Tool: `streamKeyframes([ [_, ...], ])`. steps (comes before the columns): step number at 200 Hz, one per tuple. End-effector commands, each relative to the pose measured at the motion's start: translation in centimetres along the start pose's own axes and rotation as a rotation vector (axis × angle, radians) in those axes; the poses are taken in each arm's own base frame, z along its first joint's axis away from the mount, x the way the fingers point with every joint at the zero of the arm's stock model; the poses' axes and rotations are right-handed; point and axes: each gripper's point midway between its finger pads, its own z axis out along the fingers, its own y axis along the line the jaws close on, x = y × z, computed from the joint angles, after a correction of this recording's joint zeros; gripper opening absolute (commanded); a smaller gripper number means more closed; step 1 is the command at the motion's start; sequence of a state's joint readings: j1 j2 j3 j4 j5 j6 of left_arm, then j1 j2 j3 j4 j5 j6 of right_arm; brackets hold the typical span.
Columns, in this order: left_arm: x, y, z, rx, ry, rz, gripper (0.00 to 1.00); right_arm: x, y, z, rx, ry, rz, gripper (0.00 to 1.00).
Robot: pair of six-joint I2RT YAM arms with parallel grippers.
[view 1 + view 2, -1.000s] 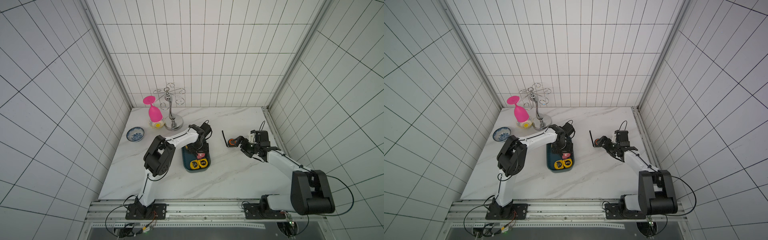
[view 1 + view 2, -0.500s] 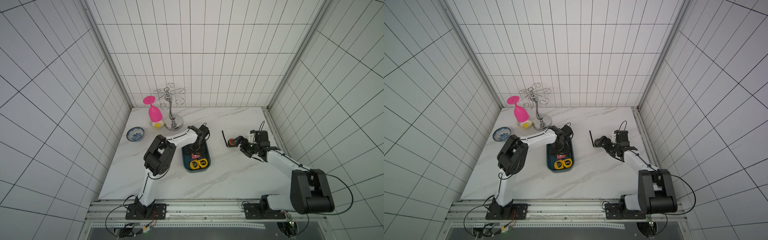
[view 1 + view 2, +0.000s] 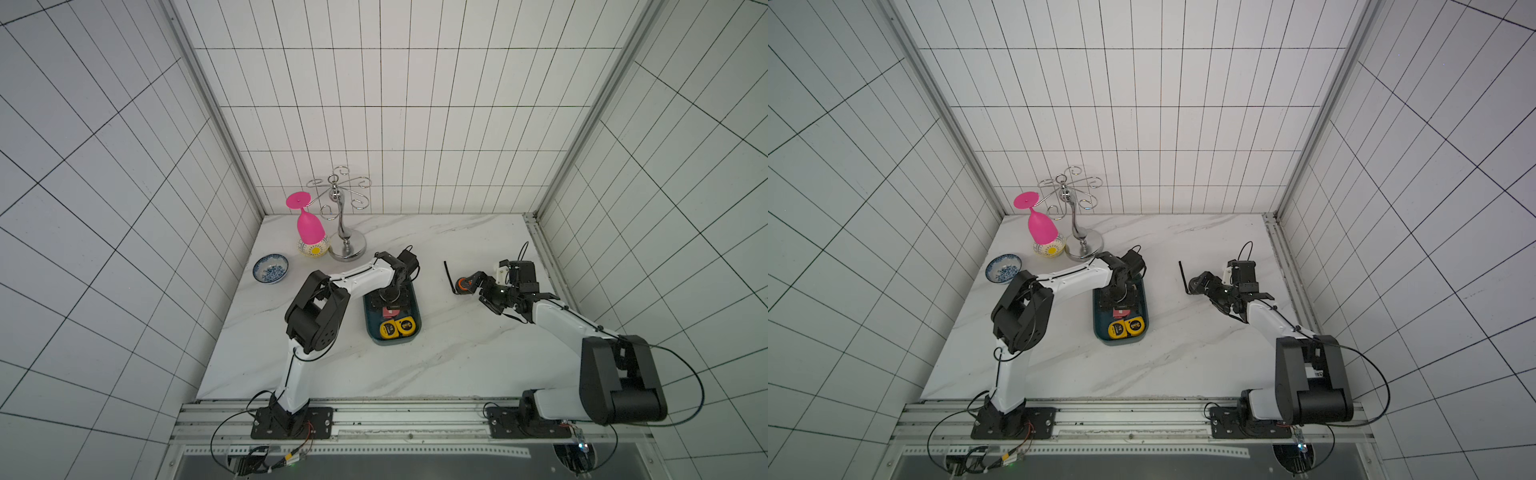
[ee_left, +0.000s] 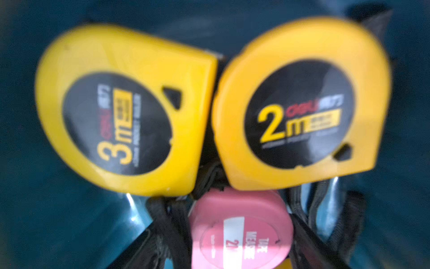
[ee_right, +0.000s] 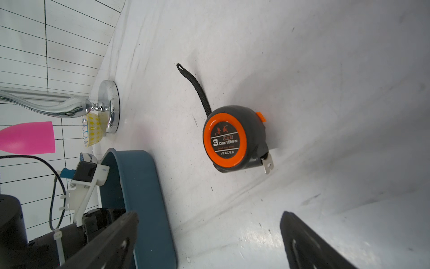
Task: Take the tape measure out of the storage box
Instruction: Pick up the tape measure from the storage box.
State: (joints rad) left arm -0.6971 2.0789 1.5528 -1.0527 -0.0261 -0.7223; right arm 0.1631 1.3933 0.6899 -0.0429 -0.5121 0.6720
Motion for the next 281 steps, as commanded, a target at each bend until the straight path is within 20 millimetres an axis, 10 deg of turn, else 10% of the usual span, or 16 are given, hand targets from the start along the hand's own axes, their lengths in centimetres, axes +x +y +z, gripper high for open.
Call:
streamKeyframes([
  [1, 0.2, 0.5, -2.0, 0.008, -0.053, -0.039, 0.81, -1.2, 0.9, -0.5, -0.028, -0.033, -0.005, 0.99],
  [208, -0.2, 0.7, 0.9, -0.056, -0.059, 0.075, 0.75, -1.3, 1.1, -0.5, -0.038, -0.040, -0.001, 0.99],
  [281, -0.1, 0.8, -0.9, -0.036, -0.085, 0.056, 0.33, -1.2, 1.1, -0.4, -0.042, -0.039, 0.002, 1.00],
])
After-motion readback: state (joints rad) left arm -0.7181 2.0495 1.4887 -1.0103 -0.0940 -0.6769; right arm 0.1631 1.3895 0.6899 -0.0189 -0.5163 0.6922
